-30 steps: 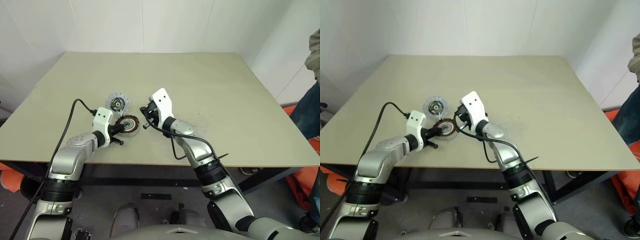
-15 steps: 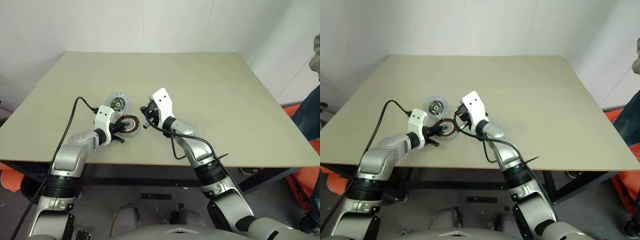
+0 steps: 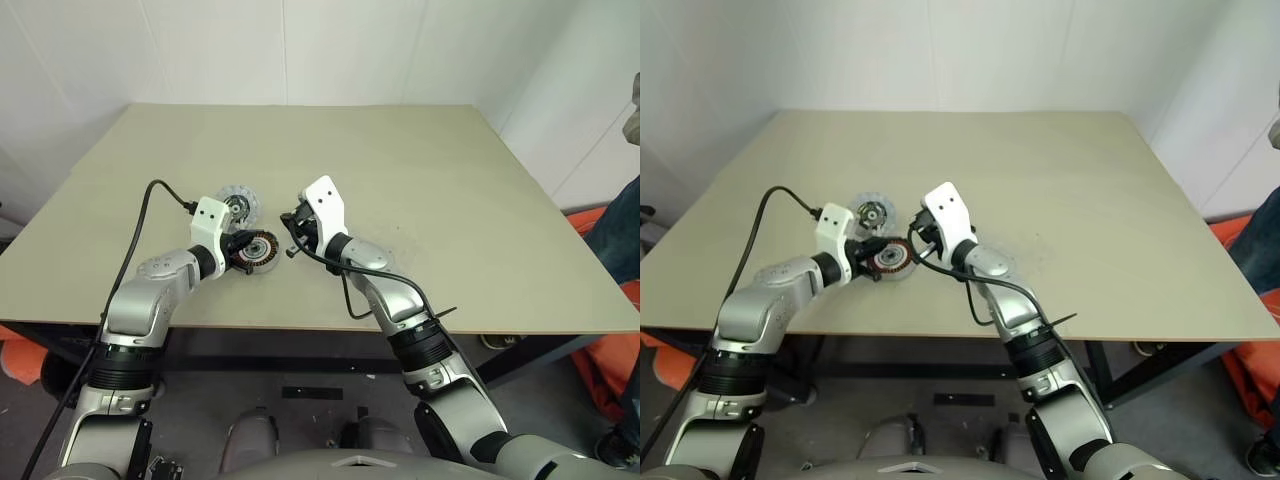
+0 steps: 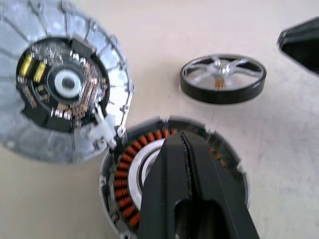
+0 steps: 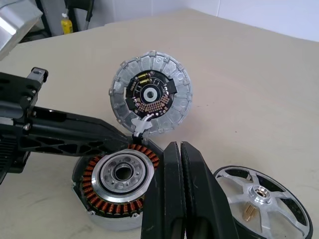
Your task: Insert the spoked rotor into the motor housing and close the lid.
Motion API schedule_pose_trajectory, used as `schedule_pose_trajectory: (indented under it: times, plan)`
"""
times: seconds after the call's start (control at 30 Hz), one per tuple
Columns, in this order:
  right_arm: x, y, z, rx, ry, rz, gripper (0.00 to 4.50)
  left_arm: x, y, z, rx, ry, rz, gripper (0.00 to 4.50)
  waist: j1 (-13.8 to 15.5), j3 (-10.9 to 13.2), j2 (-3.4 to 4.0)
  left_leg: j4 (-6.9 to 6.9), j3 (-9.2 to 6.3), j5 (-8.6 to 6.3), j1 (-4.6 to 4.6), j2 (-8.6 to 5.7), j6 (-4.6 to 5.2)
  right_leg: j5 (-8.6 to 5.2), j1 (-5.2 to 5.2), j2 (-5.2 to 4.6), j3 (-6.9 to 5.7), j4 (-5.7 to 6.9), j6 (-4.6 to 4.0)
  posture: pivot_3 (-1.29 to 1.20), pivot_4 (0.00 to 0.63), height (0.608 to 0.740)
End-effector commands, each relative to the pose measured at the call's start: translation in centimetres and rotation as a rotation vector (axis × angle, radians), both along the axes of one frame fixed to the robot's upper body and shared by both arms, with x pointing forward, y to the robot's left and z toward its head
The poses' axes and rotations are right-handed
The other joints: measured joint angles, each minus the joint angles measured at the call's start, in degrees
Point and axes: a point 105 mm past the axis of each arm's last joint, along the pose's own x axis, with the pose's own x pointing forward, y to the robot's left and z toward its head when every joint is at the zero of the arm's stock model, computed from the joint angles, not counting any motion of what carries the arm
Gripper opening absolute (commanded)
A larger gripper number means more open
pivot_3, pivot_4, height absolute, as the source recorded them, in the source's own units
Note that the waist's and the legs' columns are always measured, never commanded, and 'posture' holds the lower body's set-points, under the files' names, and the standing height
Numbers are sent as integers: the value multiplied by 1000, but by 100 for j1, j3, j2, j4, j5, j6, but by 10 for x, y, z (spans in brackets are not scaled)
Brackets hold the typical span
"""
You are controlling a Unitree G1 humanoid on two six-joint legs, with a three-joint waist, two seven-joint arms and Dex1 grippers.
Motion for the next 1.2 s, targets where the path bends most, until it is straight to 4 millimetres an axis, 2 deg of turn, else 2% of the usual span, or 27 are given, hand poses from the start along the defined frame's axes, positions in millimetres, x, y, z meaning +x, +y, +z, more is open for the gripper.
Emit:
schedule_pose_trajectory:
  times: [0.03, 0.3, 0.57, 0.87, 1.2]
  plan:
    - [0, 3, 18, 43, -59, 11, 0, 1, -6, 8, -13, -32, -30, 28, 0, 0, 0, 0, 0, 0, 0, 0, 0, 0, 0, 0, 0, 0, 0, 0, 0, 740]
    - [0, 1, 19, 45, -62, -1, 0, 2, -9, -16, -1, 38, -46, 28, 0, 0, 0, 0, 0, 0, -1, 0, 0, 0, 0, 0, 0, 0, 0, 0, 0, 740]
    - [1, -1, 19, 47, -63, -13, 0, 2, 2, -25, 18, 54, -7, 28, 0, 0, 0, 0, 0, 0, 0, 0, 0, 0, 1, 0, 0, 0, 0, 0, 0, 740]
    - [0, -1, 18, 47, -58, -9, 0, 2, 7, -21, -1, 32, 38, 28, -1, 0, 1, -1, 0, 0, 1, 0, 0, 0, 1, 0, 0, 0, 0, 0, 0, 740]
    - [0, 0, 17, 49, -52, -9, 0, 14, 13, -2, -25, -56, 101, 28, 9, 0, 1, -1, 0, 1, -1, 0, -1, 0, 0, 0, 0, -1, 0, 0, 0, 740]
